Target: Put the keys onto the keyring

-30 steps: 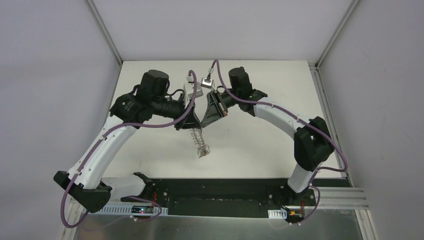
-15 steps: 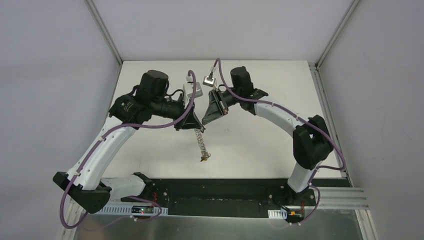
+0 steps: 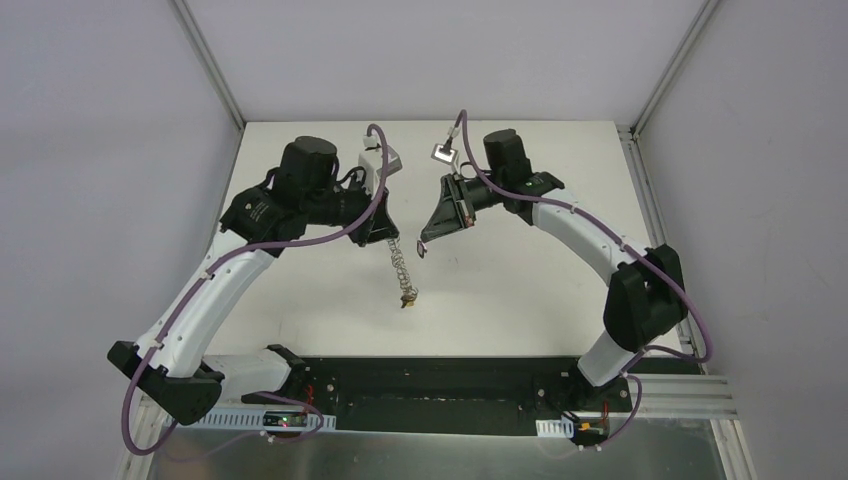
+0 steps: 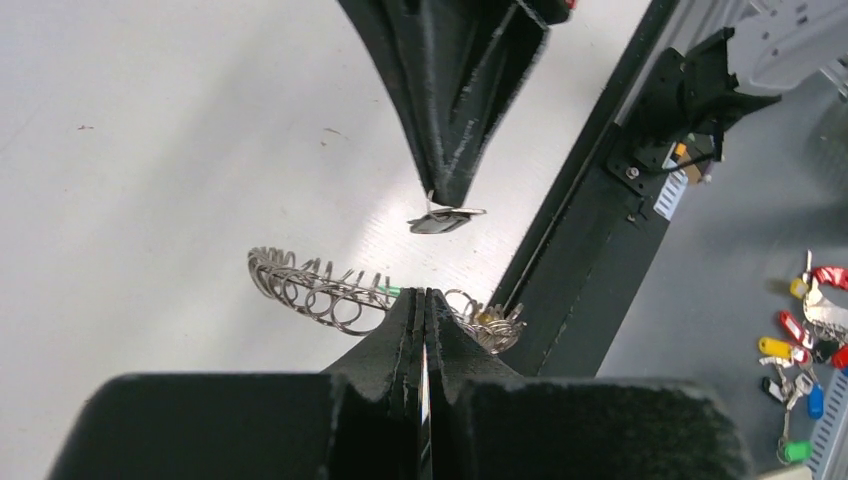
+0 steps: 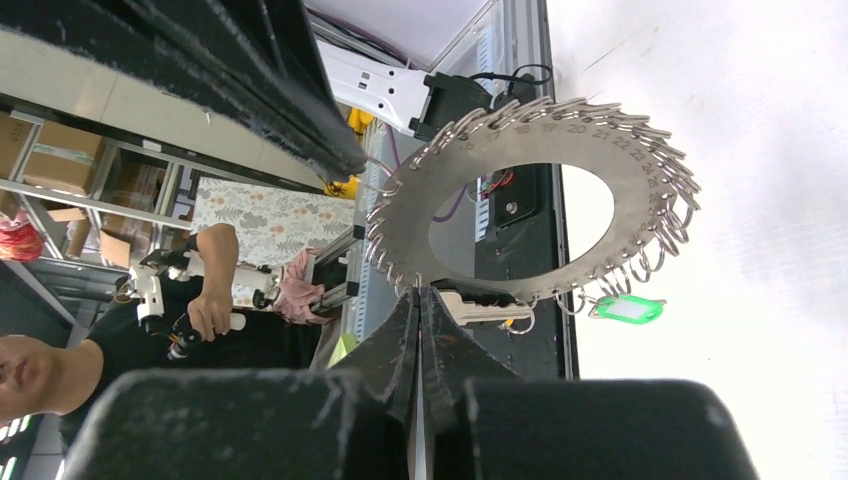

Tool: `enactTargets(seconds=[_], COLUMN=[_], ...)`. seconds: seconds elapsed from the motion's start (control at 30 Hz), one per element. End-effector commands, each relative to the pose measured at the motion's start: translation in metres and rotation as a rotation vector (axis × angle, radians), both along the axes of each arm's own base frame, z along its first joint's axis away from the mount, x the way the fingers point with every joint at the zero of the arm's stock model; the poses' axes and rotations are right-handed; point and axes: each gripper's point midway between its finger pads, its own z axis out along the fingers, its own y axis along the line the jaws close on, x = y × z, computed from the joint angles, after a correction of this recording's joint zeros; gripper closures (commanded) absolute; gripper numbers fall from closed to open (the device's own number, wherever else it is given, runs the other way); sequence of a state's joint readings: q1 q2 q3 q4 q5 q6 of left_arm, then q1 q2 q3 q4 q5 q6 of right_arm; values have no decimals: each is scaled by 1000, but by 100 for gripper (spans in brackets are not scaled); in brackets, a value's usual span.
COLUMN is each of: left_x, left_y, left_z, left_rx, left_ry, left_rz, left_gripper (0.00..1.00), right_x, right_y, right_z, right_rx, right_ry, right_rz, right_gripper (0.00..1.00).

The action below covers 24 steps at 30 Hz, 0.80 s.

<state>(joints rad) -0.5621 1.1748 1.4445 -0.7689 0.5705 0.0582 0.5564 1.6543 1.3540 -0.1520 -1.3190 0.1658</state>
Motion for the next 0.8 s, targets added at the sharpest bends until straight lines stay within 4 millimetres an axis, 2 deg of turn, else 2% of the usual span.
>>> enactTargets(seconds=[0.0,0.2,0.43,0.63,0.77], left_x=[21,31,24,25,32], left_y=[-4,-7,-22,-21,-18], left_z=[15,5,-2,-10,-24], left_rx=[-53,-63,-118,-101,-58], left_ry=[-14,35,96,86,61], left_rz=[118,177,103,97,103], left_gripper=[100,100,100,100,100], right_x=[-3,4,6,10,15], right_y=[-8,-15,-21,-29,-41], right_z=[22,20,23,24,31], right_rx=[36,26,29,32,43], right_ry=[-129,-158,-173,-189,-210], right_rz=[-18,-52,-73,-101,-141], right_gripper=[100,100,100,100,100])
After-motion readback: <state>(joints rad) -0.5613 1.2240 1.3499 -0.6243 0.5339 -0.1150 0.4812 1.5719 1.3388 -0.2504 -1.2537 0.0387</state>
